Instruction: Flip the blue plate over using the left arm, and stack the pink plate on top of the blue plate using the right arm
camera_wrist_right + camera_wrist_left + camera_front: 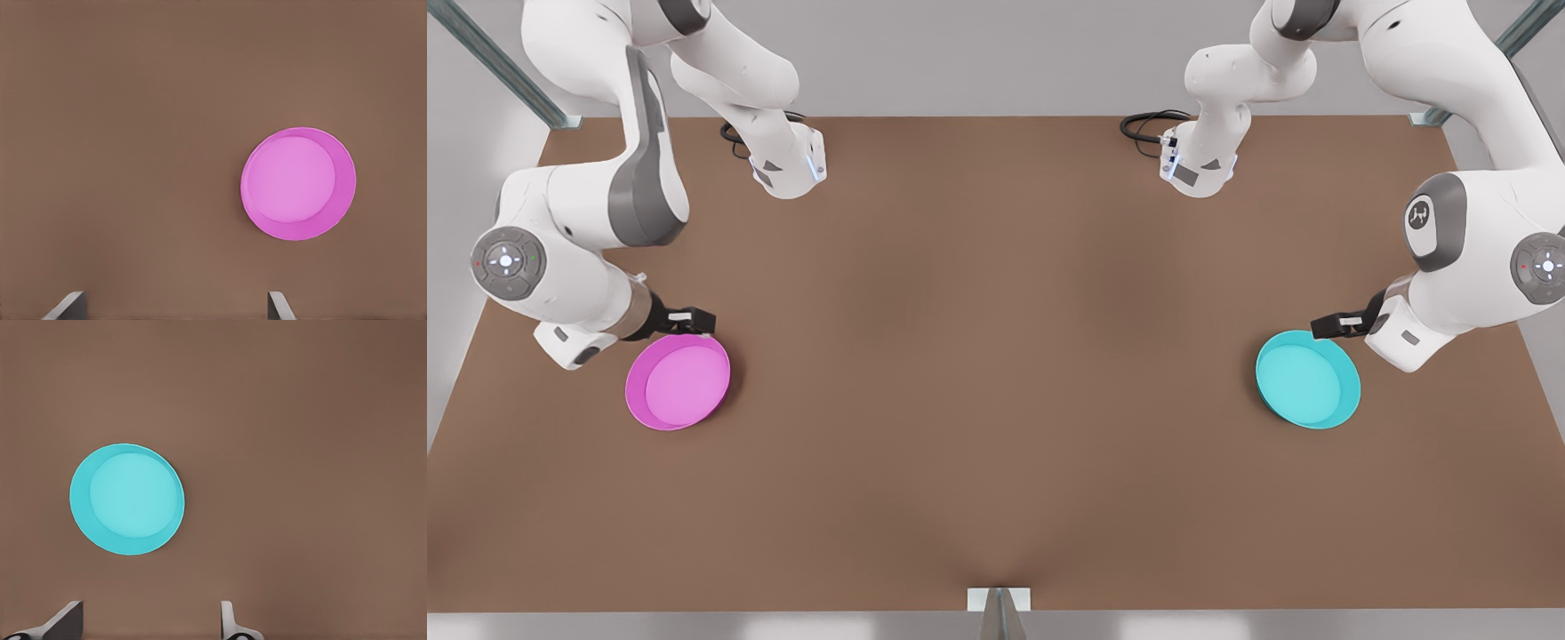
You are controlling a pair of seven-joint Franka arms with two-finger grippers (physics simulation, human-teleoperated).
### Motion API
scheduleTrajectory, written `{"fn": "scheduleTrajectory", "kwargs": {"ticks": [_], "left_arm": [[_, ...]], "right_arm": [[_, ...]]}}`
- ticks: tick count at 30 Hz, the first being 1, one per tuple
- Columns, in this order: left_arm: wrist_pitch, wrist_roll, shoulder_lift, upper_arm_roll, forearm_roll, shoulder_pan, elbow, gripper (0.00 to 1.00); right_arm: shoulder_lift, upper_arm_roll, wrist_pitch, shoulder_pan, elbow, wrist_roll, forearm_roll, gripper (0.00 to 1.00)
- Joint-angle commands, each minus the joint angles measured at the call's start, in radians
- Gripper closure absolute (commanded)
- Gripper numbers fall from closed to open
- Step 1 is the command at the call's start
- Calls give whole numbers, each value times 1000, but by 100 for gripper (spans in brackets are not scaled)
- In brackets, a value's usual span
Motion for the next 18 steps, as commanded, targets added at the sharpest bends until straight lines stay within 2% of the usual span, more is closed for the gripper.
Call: {"fn": "scheduleTrajectory", "kwargs": {"ticks": [1,3,4,6,8,12,15,18], "left_arm": [[0,0,0,0,1,0,0,0],[-3,52,7,2,-6,20,-2,0],[3,247,46,5,-7,93,-6,0],[69,554,194,3,-99,304,-5,0],[213,649,306,5,-179,399,-6,0],[415,653,431,5,-274,457,-21,0],[586,742,428,5,-406,468,-175,0],[592,776,429,5,-459,469,-202,0]], "right_arm": [[3,0,0,1,0,-1,-4,0],[41,-6,-2,-7,60,5,-5,0],[47,-8,6,-15,67,6,-5,0],[80,-9,15,-29,63,1,-4,0],[81,-8,15,-18,61,-4,-2,0],[167,-8,48,-21,63,25,12,0],[189,-6,48,-46,64,47,56,0],[187,-6,48,-41,66,48,104,0]]}}
